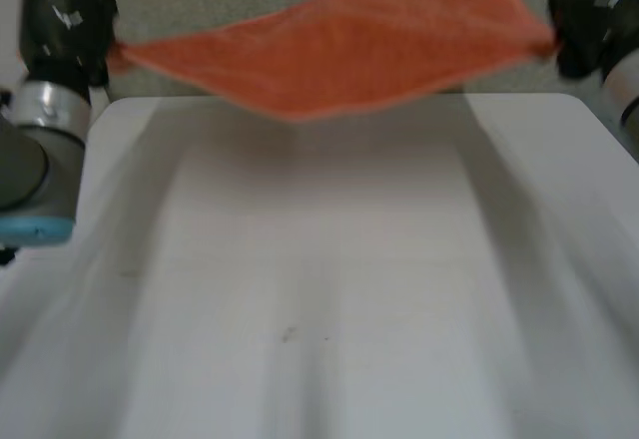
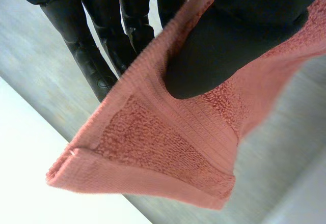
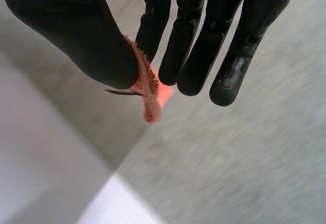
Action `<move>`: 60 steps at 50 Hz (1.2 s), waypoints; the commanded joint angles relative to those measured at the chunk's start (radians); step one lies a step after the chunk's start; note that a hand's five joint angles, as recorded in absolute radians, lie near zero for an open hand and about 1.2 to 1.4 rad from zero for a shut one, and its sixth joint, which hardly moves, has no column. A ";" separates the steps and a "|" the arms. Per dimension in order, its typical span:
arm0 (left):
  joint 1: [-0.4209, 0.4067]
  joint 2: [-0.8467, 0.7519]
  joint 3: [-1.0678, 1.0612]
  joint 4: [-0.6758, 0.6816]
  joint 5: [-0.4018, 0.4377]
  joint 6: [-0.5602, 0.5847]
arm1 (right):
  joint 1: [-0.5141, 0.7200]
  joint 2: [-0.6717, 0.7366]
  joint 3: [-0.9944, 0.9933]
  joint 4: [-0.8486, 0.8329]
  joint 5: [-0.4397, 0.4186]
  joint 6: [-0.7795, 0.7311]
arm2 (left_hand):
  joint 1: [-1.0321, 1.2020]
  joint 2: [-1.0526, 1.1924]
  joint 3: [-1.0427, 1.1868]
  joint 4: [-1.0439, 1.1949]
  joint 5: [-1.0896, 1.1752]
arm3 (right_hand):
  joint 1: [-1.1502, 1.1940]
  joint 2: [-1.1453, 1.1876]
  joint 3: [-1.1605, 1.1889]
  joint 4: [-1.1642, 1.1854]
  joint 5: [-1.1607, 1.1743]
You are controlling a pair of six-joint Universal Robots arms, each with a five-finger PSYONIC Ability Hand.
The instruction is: Fold the laundry
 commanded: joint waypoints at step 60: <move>0.181 0.352 -0.617 -0.697 0.010 0.308 | -0.293 -0.099 0.428 0.767 -0.108 -0.537 | 0.199 0.178 0.180 0.180 0.183 | 0.420 0.218 0.212 0.203 0.224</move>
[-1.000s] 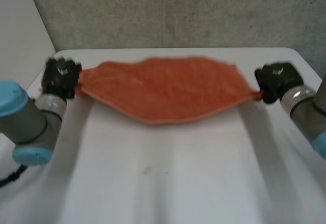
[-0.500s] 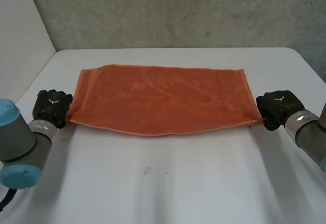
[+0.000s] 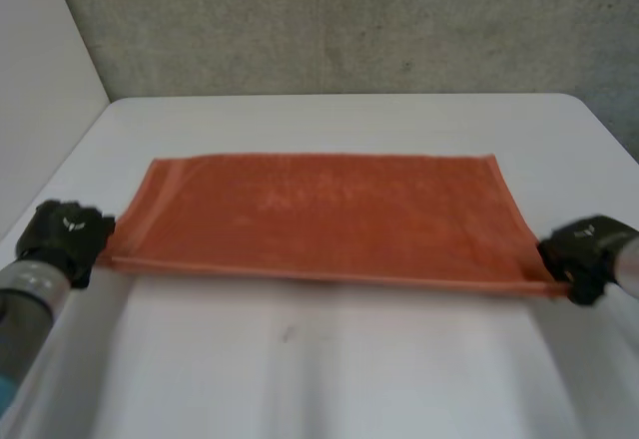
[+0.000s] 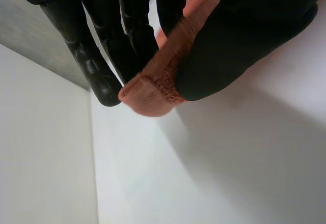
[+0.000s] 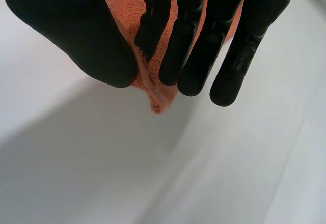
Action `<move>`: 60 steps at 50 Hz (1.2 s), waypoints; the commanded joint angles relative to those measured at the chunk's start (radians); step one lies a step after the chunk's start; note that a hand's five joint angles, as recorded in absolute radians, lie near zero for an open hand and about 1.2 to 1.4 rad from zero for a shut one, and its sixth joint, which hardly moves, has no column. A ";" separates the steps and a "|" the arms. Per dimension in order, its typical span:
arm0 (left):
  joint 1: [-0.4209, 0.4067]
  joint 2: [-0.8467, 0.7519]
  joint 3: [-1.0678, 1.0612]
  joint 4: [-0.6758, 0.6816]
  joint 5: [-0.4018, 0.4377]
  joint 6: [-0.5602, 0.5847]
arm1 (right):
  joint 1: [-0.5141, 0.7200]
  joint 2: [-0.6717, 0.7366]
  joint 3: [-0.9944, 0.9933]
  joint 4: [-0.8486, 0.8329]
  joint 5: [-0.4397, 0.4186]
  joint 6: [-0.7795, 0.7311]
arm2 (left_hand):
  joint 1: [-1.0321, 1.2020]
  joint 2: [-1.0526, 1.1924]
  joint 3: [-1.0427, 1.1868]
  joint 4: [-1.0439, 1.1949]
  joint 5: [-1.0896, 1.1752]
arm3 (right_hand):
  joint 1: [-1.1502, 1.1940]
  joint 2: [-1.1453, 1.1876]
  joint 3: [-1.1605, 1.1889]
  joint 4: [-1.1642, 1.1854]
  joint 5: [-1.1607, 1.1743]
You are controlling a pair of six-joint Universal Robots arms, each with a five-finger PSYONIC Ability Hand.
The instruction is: Fold the laundry
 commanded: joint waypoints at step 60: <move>-0.175 -0.470 0.546 0.381 -0.014 0.050 | 0.221 0.188 -0.271 -0.620 0.102 0.299 | -0.990 -1.042 -1.039 -1.041 -1.021 | -0.802 -1.003 -1.010 -1.019 -0.998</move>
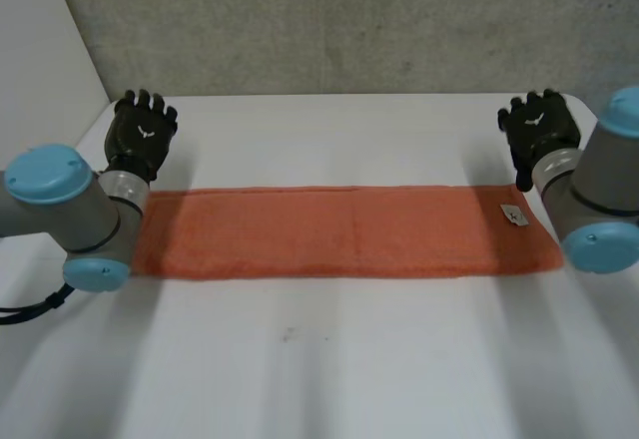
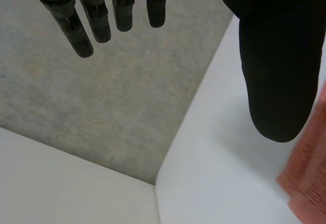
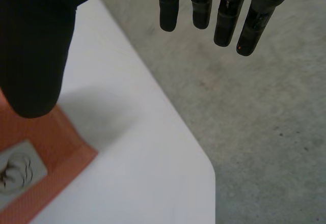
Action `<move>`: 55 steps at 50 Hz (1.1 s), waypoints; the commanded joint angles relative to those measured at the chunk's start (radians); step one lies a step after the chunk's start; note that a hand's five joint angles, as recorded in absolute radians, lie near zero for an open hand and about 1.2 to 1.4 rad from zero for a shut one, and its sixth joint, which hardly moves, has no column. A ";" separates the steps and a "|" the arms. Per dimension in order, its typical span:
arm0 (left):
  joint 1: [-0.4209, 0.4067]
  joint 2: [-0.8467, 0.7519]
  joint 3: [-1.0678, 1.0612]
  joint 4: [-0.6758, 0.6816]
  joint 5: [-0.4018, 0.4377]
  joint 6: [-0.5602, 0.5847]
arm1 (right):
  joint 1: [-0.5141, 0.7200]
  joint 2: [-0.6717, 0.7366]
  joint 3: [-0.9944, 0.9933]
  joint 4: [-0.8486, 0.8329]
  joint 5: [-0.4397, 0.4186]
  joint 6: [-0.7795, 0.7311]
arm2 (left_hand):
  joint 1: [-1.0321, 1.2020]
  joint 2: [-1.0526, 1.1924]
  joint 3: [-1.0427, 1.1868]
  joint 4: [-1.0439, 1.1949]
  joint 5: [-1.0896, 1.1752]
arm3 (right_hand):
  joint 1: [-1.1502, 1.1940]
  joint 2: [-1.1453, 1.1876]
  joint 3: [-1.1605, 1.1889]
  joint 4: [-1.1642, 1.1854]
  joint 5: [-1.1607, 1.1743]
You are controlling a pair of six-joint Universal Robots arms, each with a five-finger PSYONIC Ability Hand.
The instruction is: Fold the laundry
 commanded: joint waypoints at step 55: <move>0.000 0.452 -0.555 -0.004 -0.009 -0.597 | -0.336 -0.138 0.452 0.097 -0.402 0.136 | -0.010 -0.003 -0.004 -0.004 -0.034 | 1.111 1.100 1.104 1.087 1.074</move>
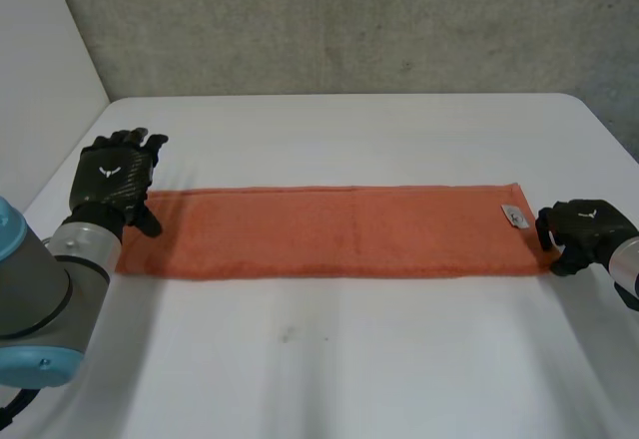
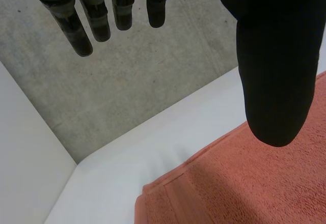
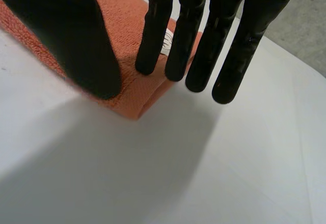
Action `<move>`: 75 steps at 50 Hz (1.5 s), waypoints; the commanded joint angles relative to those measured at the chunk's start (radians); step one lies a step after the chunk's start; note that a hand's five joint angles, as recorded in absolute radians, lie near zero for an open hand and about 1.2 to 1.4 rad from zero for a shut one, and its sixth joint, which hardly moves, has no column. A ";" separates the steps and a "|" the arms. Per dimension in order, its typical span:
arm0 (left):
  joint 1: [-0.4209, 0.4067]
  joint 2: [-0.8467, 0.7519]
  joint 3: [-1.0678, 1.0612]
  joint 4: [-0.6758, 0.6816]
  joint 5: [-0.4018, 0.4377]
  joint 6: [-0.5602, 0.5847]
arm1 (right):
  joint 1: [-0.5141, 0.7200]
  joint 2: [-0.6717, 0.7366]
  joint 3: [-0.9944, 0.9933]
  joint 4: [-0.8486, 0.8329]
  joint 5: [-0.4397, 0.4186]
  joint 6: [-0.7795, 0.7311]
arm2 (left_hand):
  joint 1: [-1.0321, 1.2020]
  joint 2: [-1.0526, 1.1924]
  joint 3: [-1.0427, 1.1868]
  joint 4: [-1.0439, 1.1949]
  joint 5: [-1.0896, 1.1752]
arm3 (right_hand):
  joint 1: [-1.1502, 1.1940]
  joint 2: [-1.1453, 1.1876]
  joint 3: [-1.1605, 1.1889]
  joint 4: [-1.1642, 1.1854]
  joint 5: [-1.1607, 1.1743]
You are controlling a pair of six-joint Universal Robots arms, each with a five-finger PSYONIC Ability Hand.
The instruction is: Fold the laundry
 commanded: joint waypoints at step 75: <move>-0.003 0.008 -0.026 -0.002 0.005 0.000 | -0.206 -0.013 -0.112 -0.095 0.189 -0.099 | -0.008 0.010 0.007 0.007 -0.031 | 0.569 0.419 0.415 0.414 0.441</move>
